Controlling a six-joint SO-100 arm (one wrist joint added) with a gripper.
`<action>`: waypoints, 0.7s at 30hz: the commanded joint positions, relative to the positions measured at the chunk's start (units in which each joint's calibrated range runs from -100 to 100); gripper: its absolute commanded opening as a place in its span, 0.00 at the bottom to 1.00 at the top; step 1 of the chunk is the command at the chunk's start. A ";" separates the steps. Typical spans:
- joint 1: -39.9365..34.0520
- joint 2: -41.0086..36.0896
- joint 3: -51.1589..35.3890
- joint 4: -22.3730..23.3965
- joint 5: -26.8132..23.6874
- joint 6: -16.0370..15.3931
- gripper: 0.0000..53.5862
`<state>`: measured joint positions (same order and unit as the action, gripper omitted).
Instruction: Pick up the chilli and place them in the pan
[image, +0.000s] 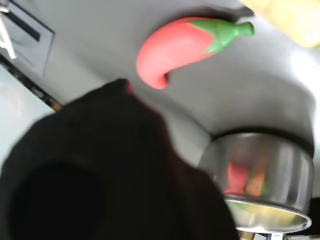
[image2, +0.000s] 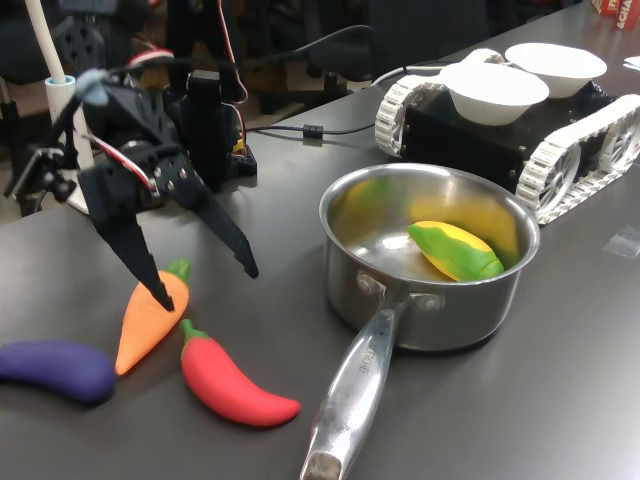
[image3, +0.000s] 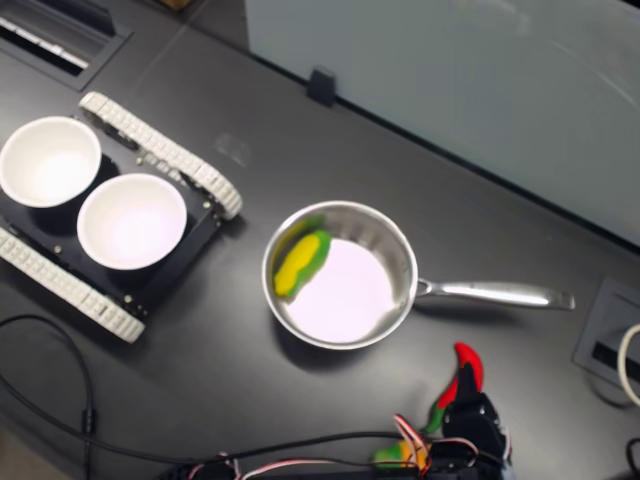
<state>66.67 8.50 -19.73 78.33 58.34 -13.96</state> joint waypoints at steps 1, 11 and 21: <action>-2.10 -0.11 -5.76 0.86 1.12 1.52 0.57; -4.05 1.16 -6.31 0.86 3.22 4.21 0.59; -4.05 2.25 -6.67 -2.29 5.32 7.66 0.62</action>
<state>62.82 11.78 -21.90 77.99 62.93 -7.62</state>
